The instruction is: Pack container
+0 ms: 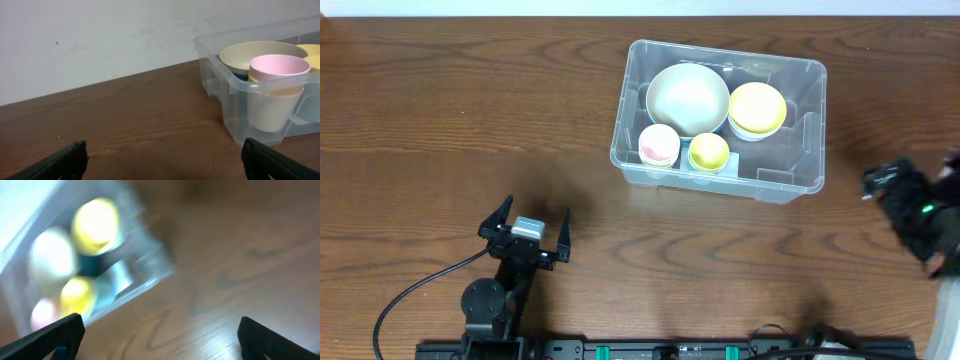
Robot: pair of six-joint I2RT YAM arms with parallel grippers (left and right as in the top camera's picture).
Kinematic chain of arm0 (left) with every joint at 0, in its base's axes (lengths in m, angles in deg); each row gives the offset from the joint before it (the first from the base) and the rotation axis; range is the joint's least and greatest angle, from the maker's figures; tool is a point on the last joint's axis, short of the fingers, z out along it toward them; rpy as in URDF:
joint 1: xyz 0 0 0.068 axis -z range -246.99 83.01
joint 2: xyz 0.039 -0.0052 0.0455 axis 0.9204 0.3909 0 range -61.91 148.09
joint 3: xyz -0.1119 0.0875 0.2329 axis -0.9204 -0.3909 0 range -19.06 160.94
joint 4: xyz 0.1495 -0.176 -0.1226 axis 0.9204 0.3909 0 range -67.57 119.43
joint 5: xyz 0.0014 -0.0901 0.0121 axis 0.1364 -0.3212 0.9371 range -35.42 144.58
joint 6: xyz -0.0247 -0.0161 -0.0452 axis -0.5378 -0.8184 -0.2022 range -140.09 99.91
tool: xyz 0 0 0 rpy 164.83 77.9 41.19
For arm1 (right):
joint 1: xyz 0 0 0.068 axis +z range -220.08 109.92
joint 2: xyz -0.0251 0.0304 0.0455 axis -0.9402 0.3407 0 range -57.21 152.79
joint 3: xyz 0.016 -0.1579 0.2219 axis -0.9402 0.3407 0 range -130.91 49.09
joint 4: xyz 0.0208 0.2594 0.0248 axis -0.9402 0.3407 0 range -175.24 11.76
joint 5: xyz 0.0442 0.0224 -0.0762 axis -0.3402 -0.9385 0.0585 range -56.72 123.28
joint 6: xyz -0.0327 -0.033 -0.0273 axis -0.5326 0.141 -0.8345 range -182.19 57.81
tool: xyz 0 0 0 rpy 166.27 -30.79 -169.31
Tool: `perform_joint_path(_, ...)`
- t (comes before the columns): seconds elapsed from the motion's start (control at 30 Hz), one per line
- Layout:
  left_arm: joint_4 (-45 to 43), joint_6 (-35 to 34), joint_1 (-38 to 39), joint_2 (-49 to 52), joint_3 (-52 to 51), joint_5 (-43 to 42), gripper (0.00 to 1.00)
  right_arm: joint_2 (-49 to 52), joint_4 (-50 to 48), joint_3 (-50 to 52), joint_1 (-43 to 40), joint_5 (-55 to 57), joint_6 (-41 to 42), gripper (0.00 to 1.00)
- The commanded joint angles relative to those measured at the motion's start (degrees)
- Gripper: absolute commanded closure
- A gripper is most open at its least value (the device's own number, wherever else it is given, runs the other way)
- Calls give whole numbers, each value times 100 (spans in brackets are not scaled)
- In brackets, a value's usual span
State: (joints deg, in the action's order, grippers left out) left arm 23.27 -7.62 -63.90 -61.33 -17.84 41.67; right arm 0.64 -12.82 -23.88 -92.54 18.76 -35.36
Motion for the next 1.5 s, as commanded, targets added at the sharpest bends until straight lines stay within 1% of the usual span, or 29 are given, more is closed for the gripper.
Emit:
perform_joint_path(0.0,203,57,-28,-35,-98,-37,2,-636,24,-24,772,11,79,1)
perform_joint_path(0.1,203,57,-28,-35,-98,-35,2,-1115,28,-22,984,20,66,1)
perform_joint_path(0.17,203,57,-31,-35,-98,-37,2,-1427,57,13,984,212,-122,1)
perform_joint_path(0.23,203,57,-31,-35,-98,-37,2,-1766,59,136,984,516,-221,1)
perform_joint_path(0.3,203,57,-28,-35,-98,-37,2,-2153,-122,376,984,549,-225,1)
perform_joint_path(0.4,203,57,-28,-35,-98,-37,2,-2785,-999,1025,1029,501,-258,1)
perform_joint_path(0.47,203,57,-28,-35,-98,-37,2,-3180,-1812,1580,1143,238,-579,1)
perform_joint_path(0.57,203,57,-31,-35,-98,-37,2,-3720,-3309,2592,1458,-238,-1222,1)
perform_joint_path(0.63,203,57,-28,-35,-98,-37,2,-4009,-4186,3263,1694,-240,-1357,1)
perform_joint_path(0.77,203,57,-28,-35,-98,-37,2,-4424,-5309,4358,1917,-223,-1375,1)
perform_joint_path(0.9,203,57,-31,-35,-98,-37,2,-4756,-6220,5241,1921,-243,-1165,1)
perform_joint_path(1.0,203,57,-28,-35,-98,-37,2,-5016,-6920,5807,1967,-199,-1368,1)
perform_joint_path(1.13,203,57,-28,-35,-98,-35,2,-5499,-7044,6234,2203,-153,-2149,1)
perform_joint_path(1.2,203,57,-28,-35,-98,-37,2,-5720,-7053,6406,2337,46,-2358,1)
perform_joint_path(1.3,203,57,-28,-35,-98,-37,2,-5753,-7075,6572,2439,378,-2374,1)
perform_joint_path(1.47,203,57,-28,-35,-98,-37,2,-5753,-7316,6850,2450,428,-2444,1)
